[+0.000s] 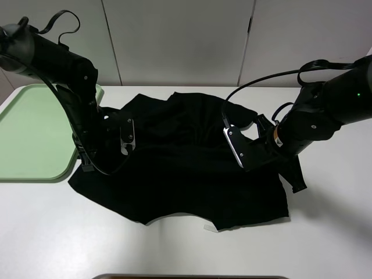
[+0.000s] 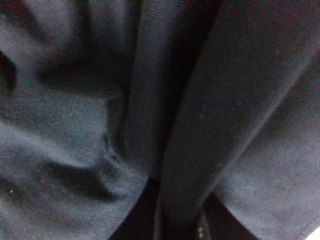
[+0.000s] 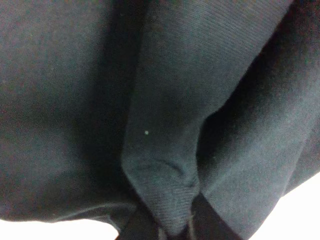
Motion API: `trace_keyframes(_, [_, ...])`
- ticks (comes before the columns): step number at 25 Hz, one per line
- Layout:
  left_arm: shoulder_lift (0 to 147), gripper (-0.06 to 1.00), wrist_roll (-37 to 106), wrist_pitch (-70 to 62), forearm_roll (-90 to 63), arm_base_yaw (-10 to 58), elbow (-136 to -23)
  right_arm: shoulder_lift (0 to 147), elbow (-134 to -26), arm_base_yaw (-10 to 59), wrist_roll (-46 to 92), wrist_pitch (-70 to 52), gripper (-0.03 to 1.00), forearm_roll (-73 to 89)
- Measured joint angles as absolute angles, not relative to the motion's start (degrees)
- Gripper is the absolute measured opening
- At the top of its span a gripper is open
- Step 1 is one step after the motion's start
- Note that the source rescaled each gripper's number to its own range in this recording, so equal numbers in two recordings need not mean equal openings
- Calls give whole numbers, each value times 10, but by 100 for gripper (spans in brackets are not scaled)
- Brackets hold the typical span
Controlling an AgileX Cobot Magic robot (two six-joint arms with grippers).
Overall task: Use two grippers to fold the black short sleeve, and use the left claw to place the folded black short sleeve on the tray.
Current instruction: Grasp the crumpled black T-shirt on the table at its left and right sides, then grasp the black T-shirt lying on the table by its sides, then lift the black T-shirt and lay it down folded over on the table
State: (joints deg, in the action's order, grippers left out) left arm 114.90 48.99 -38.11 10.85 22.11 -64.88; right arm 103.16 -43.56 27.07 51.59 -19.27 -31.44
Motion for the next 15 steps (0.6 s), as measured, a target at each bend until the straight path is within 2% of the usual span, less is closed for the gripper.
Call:
trace_keyframes(9, [1140,2,394,-407,108,223,-649,1015,-436,271,470,-193,0,-323])
trace_keyframes(15, [1099,2,342,-410,107,223,-649,967,-436,250,338,-183,0,-354])
